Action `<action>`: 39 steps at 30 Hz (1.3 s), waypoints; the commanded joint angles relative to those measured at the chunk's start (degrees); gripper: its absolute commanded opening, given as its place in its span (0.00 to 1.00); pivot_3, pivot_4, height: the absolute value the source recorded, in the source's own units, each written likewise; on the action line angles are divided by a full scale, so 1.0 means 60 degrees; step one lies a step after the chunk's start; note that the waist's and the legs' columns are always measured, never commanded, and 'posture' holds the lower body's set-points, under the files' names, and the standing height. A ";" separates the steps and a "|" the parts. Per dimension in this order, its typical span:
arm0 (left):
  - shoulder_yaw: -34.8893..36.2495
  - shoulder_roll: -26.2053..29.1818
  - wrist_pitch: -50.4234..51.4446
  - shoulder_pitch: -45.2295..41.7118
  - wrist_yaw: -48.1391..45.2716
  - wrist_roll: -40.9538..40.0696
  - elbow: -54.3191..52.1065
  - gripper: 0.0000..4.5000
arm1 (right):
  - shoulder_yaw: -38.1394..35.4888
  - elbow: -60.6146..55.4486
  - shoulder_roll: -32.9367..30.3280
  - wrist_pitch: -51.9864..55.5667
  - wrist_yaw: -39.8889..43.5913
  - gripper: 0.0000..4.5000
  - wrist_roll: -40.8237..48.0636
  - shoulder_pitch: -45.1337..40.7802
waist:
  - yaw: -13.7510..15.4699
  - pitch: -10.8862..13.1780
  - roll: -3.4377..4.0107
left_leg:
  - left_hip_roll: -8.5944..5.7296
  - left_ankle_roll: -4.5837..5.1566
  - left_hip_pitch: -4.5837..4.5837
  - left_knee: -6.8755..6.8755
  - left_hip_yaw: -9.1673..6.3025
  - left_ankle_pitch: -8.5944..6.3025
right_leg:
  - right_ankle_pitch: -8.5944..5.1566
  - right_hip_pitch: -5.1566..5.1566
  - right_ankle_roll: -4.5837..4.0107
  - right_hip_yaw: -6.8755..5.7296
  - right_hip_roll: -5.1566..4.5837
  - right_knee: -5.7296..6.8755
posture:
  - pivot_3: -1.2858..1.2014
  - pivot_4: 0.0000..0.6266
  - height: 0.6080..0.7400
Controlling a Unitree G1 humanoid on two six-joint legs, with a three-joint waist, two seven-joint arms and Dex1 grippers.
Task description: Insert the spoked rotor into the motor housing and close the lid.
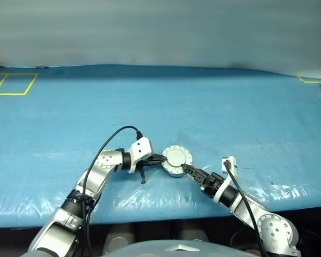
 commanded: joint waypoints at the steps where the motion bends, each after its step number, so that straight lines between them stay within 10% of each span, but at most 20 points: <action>1: -0.0301 0.0167 0.0283 0.0194 -0.0040 0.0409 0.0370 0.00 | 0.0224 0.0320 0.0290 -0.0065 0.0133 0.99 0.0152 -0.0123 | -0.0031 0.0000 0.0000 | 0.0001 0.0000 0.0000 0.0000 -0.0001 0.0000 | 0.0000 0.0000 0.0000 -0.0002 0.0001 0.0000 | 0.52 0.24 1.00; 15: -0.0349 0.0135 0.0284 0.0182 0.0014 0.0509 0.0435 0.00 | 0.0317 0.0576 0.1036 -0.0671 0.0455 0.27 0.0314 0.0087 | -0.0072 0.0013 0.0028 | 0.0019 0.0000 -0.0002 0.0003 -0.0013 0.0000 | -0.0001 0.0001 0.0002 -0.0003 -0.0012 0.0001 | 0.52 0.24 1.00; 24: -0.0070 0.0075 0.0435 0.0122 -0.0087 0.0125 0.0140 0.00 | 0.0666 0.0612 0.1301 -0.0709 0.0028 0.27 0.0023 0.0000 | -0.0143 0.0013 0.0027 | 0.0041 0.0000 0.0010 0.0004 -0.0011 0.0001 | 0.0000 0.0002 0.0003 -0.0005 -0.0008 0.0003 | 0.52 0.24 1.00; 39: 0.3611 0.0472 0.4561 0.0167 0.0343 -0.4552 -0.2531 0.00 | -0.0022 0.1121 0.2150 -0.0252 -0.1148 0.27 0.1685 -0.0697 | -0.0350 0.0058 0.0053 | 0.0088 -0.0001 -0.0079 -0.0010 -0.0026 0.0001 | 0.0008 -0.0054 -0.0029 0.0008 0.0133 0.0016 | 0.52 0.24 1.00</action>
